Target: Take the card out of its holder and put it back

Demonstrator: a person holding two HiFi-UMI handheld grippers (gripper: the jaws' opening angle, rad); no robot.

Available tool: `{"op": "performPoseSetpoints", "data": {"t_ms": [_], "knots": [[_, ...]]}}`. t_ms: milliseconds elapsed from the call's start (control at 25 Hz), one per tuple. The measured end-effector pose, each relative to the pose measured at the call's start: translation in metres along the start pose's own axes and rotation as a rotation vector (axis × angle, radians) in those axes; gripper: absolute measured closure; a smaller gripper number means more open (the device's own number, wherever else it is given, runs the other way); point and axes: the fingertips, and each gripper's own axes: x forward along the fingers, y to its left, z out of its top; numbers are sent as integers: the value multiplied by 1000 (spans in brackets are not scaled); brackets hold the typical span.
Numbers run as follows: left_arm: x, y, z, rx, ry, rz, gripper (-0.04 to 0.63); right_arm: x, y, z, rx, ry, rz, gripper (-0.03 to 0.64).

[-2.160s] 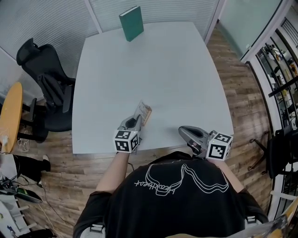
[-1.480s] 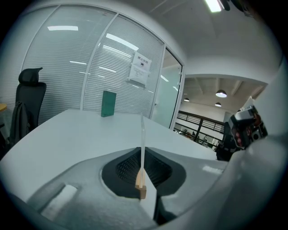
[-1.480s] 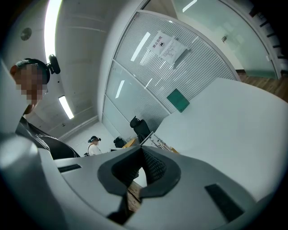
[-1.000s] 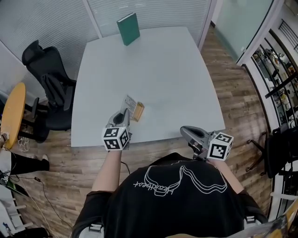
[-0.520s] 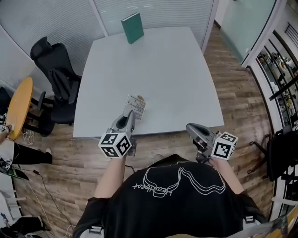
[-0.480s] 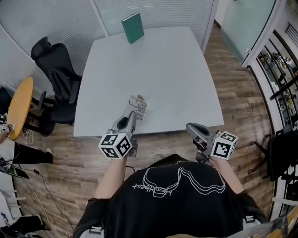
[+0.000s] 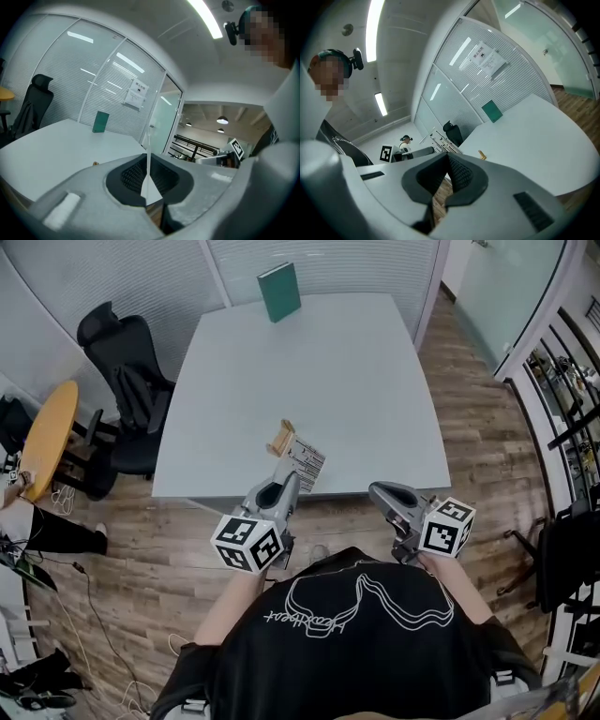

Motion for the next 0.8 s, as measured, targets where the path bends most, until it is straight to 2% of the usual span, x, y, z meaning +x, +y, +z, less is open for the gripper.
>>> {"op": "performPoseSetpoints", "data": {"t_ms": [120, 440, 800], "knots": [[-4, -10, -1, 20, 12, -16, 571, -2, 2, 0, -30, 20, -20, 607], [1, -11, 5, -10, 13, -51, 571, 9, -8, 1, -15, 28, -35, 607], [7, 4, 3, -52, 29, -50, 571, 22, -16, 0, -2, 43, -35, 607]]}}
